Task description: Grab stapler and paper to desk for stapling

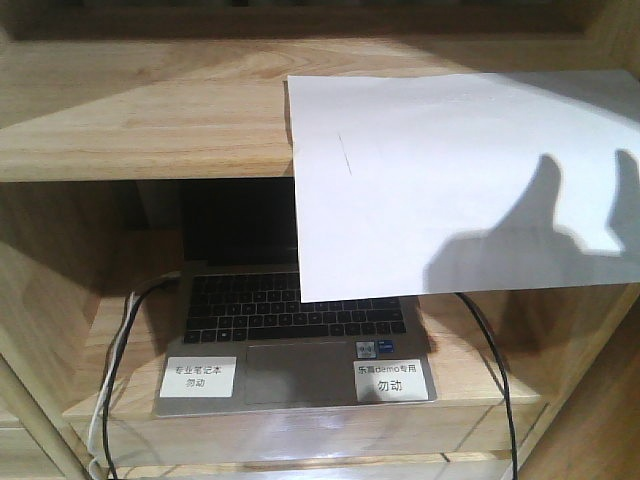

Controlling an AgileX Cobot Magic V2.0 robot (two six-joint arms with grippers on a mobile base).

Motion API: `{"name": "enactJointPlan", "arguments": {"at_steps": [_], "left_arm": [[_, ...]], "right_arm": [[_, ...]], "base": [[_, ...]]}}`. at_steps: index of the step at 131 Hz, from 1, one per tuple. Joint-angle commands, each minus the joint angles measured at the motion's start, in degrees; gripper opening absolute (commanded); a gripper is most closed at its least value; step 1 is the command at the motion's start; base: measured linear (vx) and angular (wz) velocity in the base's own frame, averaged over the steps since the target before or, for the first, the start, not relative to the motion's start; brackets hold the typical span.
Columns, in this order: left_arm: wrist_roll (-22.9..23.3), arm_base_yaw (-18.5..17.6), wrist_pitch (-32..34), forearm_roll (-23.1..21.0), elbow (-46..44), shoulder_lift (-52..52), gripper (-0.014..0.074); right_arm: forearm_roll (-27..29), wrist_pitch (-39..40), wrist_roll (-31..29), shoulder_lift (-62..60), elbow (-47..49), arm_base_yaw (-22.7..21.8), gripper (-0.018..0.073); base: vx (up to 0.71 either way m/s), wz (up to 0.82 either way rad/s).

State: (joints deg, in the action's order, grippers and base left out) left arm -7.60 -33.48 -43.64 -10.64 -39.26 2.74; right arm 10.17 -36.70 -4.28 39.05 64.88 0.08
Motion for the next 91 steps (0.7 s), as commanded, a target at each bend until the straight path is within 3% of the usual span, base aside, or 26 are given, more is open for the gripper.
{"name": "enactJointPlan", "arguments": {"at_steps": [1, 60, 75, 91], "left_arm": [[-0.1, -0.2, 6.7, -1.0, -1.4, 1.1, -0.0006], [-0.1, -0.2, 6.7, -1.0, -1.4, 1.1, -0.0006], [-0.1, -0.2, 6.7, -1.0, -1.4, 1.1, -0.0006], [-0.1, -0.2, 6.7, -1.0, -1.4, 1.1, -0.0006]], "right_arm": [[-0.1, 4.6, -0.3, 0.5, 1.5, -0.1, 0.0361], [-0.2, 4.5, -0.4, 0.5, 1.5, -0.1, 0.0370], [-0.2, 4.5, -0.4, 0.5, 1.5, -0.1, 0.0457], [-1.1, 4.5, -0.4, 0.5, 1.5, -0.1, 0.0645]], "base": [[0.00, 0.00], [0.00, 0.00], [0.00, 0.00], [0.00, 0.00]]}}
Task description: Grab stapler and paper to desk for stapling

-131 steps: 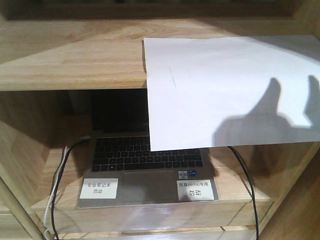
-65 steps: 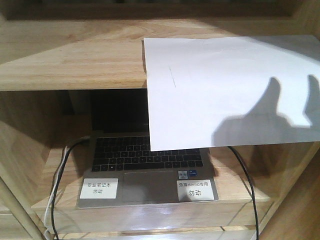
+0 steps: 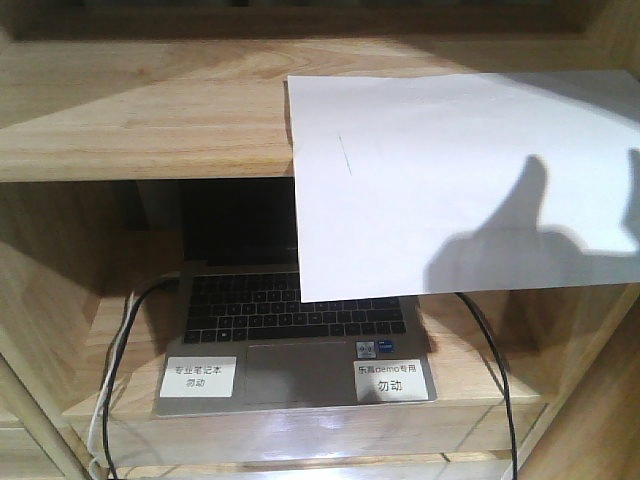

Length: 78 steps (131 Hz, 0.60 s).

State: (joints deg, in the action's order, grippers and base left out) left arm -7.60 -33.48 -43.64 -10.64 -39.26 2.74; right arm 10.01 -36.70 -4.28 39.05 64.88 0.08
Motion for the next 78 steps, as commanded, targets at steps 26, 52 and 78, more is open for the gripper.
{"name": "enactJointPlan", "arguments": {"at_steps": [26, 52, 78], "left_arm": [[-0.1, -0.2, 6.7, -1.0, -1.4, 1.1, -0.0006], [-0.1, -0.2, 6.7, -1.0, -1.4, 1.1, -0.0006], [-0.1, -0.2, 6.7, -1.0, -1.4, 1.1, -0.0006]], "right_arm": [[-4.9, 7.9, 10.9, 0.4, 1.5, 0.0, 0.0722], [-14.2, 19.1, 56.4, 0.4, 1.2, -0.1, 0.0693], [-28.8, 26.3, 100.5, 0.4, 1.2, -0.1, 0.0656]], "base": [[0.00, 0.00], [0.00, 0.00], [0.00, 0.00]]}}
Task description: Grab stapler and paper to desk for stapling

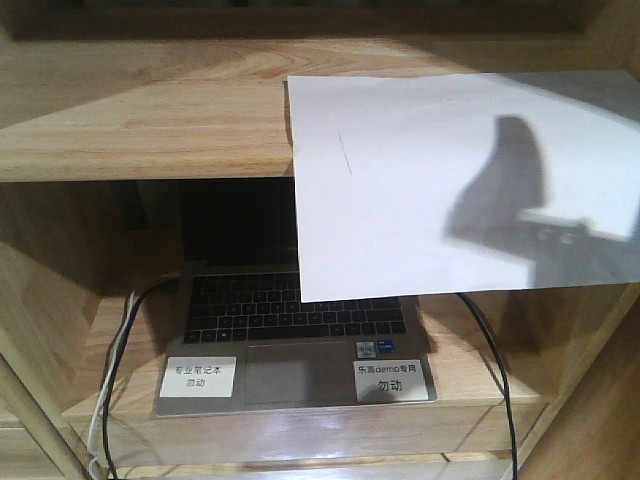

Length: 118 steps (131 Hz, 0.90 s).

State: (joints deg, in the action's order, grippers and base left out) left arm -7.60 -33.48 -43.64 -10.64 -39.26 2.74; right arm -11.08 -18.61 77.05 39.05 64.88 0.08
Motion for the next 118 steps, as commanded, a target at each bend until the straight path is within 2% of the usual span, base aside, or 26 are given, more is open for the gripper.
{"name": "enactJointPlan", "arguments": {"at_steps": [1, 8, 18, 27, 40, 84, 118], "left_arm": [[-0.1, -0.2, 6.7, -1.0, -1.4, 1.1, -0.0006], [-0.1, -0.2, 6.7, -1.0, -1.4, 1.1, -0.0006], [-0.1, -0.2, 6.7, -1.0, -1.4, 1.1, -0.0006], [-0.1, -0.2, 6.7, -1.0, -1.4, 1.1, -0.0006], [-0.1, -0.2, 6.7, -1.0, -1.4, 1.1, -0.0006], [-0.1, -0.2, 6.7, -1.0, -1.4, 1.1, -0.0006], [-0.1, -0.2, 6.7, -1.0, -1.4, 1.1, -0.0006]], "right_arm": [[-8.1, 8.5, 20.1, 0.4, 1.2, -0.1, 0.0654], [-12.3, 11.4, 27.0, 0.4, 1.2, -0.1, 0.0644], [-18.5, 17.0, 32.0, 0.3, 0.3, -0.1, 0.0632], [-20.4, 21.7, 34.8, 0.2, -1.6, 0.0, 0.0629], [-18.0, 26.0, 35.7, -0.9, -6.7, 0.0, 0.0625], [-7.7, 25.6, 28.2, -11.3, -25.7, 0.0, 0.0611], [-3.2, 25.3, 28.2, -23.0, -39.2, 0.0, 0.0599]], "base": [[0.00, 0.00], [0.00, 0.00], [0.00, 0.00], [0.00, 0.00], [0.00, 0.00], [0.00, 0.00], [0.00, 0.00]]}}
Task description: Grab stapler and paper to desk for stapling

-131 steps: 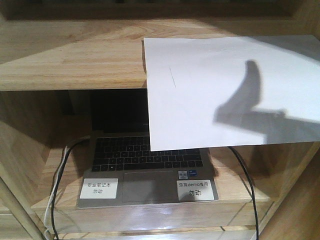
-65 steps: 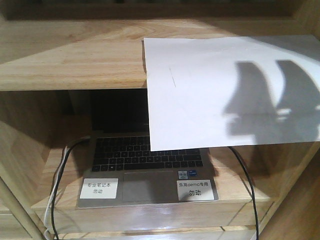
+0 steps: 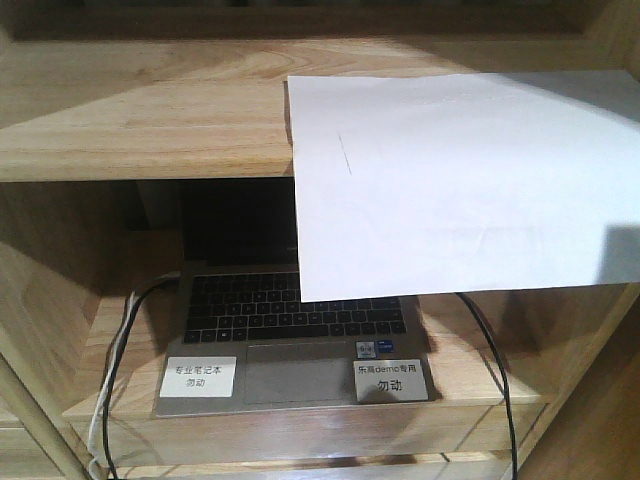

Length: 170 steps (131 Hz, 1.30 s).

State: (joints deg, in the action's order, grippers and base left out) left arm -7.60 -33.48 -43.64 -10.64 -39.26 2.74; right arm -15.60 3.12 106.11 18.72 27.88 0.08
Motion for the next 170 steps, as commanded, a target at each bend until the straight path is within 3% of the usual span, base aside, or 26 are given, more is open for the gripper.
{"name": "enactJointPlan", "arguments": {"at_steps": [1, 21, 31, 60, 79, 89, 112, 160, 170], "left_arm": [[-0.1, -0.2, 6.7, -1.0, -1.4, 1.1, -0.0006], [-0.1, -0.2, 6.7, -1.0, -1.4, 1.1, -0.0006], [-0.1, -0.2, 6.7, -1.0, -1.4, 1.1, -0.0006], [-0.1, -0.2, 6.7, -1.0, -1.4, 1.1, -0.0006], [-0.1, -0.2, 6.7, -1.0, -1.4, 1.1, -0.0006], [-0.1, -0.2, 6.7, -1.0, -1.4, 1.1, -0.0006], [-0.1, -0.2, 6.7, -1.0, -1.4, 1.1, -0.0006], [-0.1, -0.2, 6.7, -1.0, -1.4, 1.1, -0.0006], [-0.1, -0.2, 6.7, -1.0, -1.4, 1.1, -0.0006]], "right_arm": [[1.5, 3.6, -0.9, -2.9, -2.5, 0.0, 0.0598], [5.0, 1.4, -1.4, -8.5, -8.1, 0.3, 0.0595], [6.6, 0.5, -2.7, -10.2, -10.8, 2.5, 0.0595], [7.4, 0.4, -4.6, -10.6, -17.0, 16.3, 0.0595], [7.7, 2.6, -9.0, -9.5, -19.8, 21.9, 0.0595], [8.8, 8.8, -12.9, -7.6, -21.4, 22.9, 0.0595], [11.6, 34.7, -23.6, 2.4, -25.4, 22.9, 0.0595], [11.4, 73.3, -25.9, 28.1, -26.8, 22.9, 0.0595], [10.7, 74.0, -25.3, 31.8, -26.4, 22.9, 0.0595]], "base": [[0.00, 0.00], [0.00, 0.00], [0.00, 0.00], [0.00, 0.00], [0.00, 0.00], [0.00, 0.00], [0.00, 0.00], [0.00, 0.00], [0.00, 0.00]]}}
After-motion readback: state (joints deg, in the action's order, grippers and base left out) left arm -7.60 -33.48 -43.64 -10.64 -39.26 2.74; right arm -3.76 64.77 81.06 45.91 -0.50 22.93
